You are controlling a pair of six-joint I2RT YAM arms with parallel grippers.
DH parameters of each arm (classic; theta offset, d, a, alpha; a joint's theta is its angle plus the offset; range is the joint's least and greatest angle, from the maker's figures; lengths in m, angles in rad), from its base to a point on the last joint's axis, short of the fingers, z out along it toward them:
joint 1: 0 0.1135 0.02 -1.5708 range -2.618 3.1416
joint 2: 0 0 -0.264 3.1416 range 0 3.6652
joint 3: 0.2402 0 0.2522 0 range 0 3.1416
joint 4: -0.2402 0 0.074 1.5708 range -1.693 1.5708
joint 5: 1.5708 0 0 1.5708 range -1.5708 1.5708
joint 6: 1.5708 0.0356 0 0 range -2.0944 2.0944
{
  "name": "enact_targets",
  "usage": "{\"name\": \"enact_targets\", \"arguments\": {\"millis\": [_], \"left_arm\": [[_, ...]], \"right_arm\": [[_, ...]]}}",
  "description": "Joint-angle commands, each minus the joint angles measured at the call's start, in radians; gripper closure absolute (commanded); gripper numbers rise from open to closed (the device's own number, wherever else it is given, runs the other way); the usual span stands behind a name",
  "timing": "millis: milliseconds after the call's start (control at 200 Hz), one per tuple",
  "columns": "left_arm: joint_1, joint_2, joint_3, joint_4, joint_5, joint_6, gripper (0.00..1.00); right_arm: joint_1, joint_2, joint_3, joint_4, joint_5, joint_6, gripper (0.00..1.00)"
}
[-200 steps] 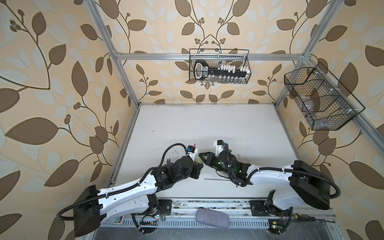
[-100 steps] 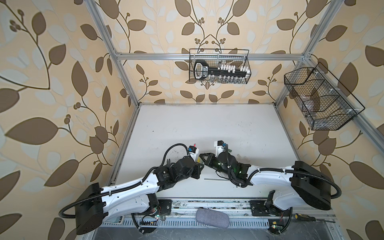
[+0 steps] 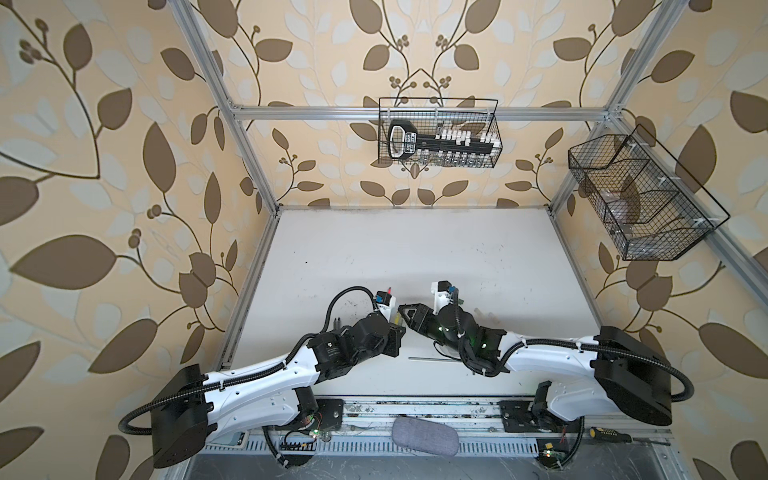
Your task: Insert the pens into the pen caps
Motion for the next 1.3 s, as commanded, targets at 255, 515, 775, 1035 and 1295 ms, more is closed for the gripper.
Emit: {"name": "enact_targets", "arguments": {"millis": [255, 515, 775, 1035, 1295], "left_arm": [[0.031, -0.169, 0.161, -0.295, -0.397, -0.144, 1.00], [0.200, -0.197, 0.168, -0.049, -0.027, 0.002, 1.00], [0.200, -0.148, 0.206, -0.086, 0.071, 0.023, 1.00], [0.200, -0.167, 0.216, -0.153, -0.011, -0.033, 1.00], [0.200, -0.158, 0.212, -0.141, -0.006, -0.041, 1.00]], "right_arm": [[0.063, -0.190, 0.060, -0.483, 0.261, -0.130, 0.43], [0.151, -0.063, 0.172, -0.678, 0.273, -0.143, 0.43], [0.153, 0.013, 0.133, -0.652, 0.259, -0.094, 0.43], [0.146, -0.022, 0.174, -0.782, 0.347, -0.141, 0.43], [-0.130, -0.260, 0.098, -0.939, 0.312, -0.269, 0.45]]}}
